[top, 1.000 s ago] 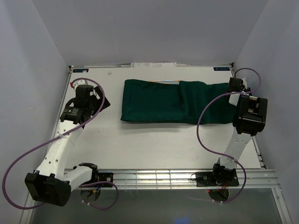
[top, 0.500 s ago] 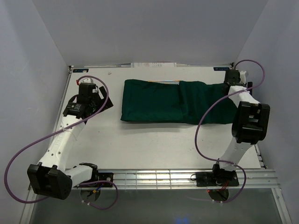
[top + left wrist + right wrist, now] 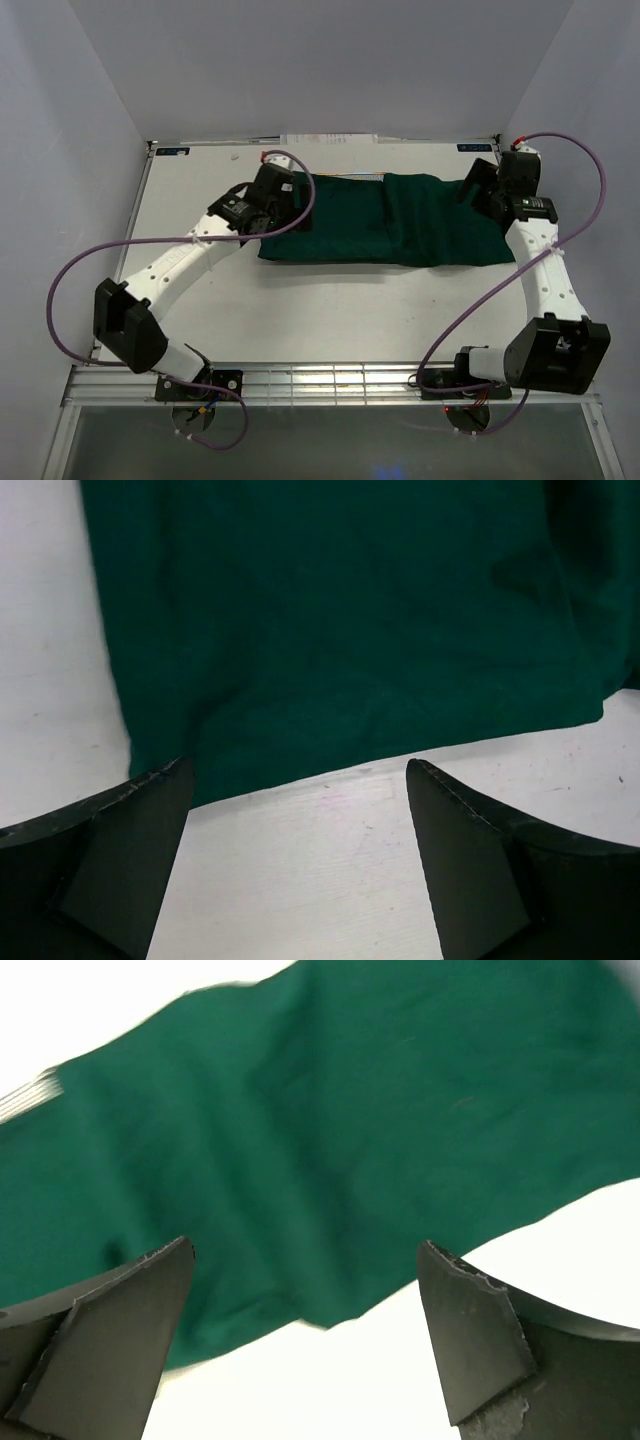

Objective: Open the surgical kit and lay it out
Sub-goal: Open the surgical kit at the center of the board.

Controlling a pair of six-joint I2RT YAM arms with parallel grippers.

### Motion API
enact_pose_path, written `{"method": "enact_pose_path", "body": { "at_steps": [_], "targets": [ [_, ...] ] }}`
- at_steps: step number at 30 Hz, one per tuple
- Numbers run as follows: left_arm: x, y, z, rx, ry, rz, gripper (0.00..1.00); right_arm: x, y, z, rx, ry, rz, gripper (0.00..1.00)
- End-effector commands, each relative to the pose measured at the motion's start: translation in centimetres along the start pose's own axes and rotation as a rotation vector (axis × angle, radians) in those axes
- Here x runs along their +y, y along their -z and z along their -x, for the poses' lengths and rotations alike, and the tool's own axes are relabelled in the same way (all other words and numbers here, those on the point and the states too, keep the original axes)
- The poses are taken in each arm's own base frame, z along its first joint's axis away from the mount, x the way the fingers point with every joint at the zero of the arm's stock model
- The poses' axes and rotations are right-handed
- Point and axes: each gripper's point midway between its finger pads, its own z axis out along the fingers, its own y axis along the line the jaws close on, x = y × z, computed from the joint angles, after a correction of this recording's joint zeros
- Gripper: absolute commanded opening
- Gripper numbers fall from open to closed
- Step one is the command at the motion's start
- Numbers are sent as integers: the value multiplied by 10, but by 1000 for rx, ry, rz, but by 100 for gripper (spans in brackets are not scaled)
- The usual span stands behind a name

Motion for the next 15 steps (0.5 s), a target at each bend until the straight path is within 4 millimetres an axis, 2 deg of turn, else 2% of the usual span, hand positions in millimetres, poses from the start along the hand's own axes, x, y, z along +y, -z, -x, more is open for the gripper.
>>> {"method": "enact_pose_path", "body": {
  "at_steps": [1, 3, 4, 5, 6, 7, 8, 10, 12, 13, 15],
  "targets": [
    [-52, -10, 3, -60, -111, -23, 98, 31, 22, -35, 106, -142, 195, 98],
    [-82, -15, 5, -96, -213, -43, 98, 26, 33, -41, 86, -173, 183, 98],
    [-105, -15, -2, -121, -282, -50, 98, 22, 34, -46, 82, -191, 170, 98],
    [-119, -29, -8, -114, -364, -39, 98, 7, 32, -59, 78, -194, 102, 98],
    [-125, -37, -20, -101, -423, -31, 98, 0, 30, -66, 84, -199, 69, 98],
    [-149, -35, -24, -127, -474, -56, 98, -6, 31, -74, 93, -204, 43, 98],
    [-157, -49, -38, -110, -533, -48, 98, -12, 28, -90, 120, -210, 22, 97],
    [-187, -48, -47, -145, -643, -87, 97, -17, 31, -101, 126, -227, 11, 97],
    [-205, -56, -60, -153, -709, -114, 96, -22, 30, -116, 147, -239, -4, 97],
    [-218, -56, -61, -181, -730, -145, 94, -24, 30, -119, 146, -240, -16, 97],
    [-228, -66, -72, -164, -743, -180, 92, -33, 30, -120, 137, -236, -54, 97]
  ]
}}
